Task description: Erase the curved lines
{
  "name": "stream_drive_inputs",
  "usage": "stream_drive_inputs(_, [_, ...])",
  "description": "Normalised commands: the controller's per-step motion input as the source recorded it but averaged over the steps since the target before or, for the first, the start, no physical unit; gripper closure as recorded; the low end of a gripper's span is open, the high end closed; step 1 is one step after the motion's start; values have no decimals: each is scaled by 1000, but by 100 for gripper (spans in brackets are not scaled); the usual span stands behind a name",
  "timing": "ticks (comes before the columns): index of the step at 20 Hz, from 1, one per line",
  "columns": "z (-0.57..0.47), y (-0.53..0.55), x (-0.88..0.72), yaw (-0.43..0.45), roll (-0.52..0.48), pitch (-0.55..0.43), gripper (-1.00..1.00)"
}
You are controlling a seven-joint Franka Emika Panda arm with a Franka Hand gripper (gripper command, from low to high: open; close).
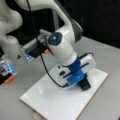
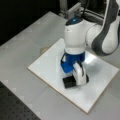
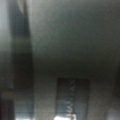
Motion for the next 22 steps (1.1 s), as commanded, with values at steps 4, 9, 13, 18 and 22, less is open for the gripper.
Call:
stream_drive_inputs(4, [114, -136, -92, -67, -109, 241, 100])
stream_drive_inputs(9, [691, -451, -293, 141, -216, 351, 100])
stream_drive_inputs(13, [822, -417, -54, 213, -209, 391, 100])
stream_drive_inputs(18, [433, -246, 186, 190, -142, 352, 100])
stream_drive_inputs(22, [141, -226, 295, 190, -106, 294, 100])
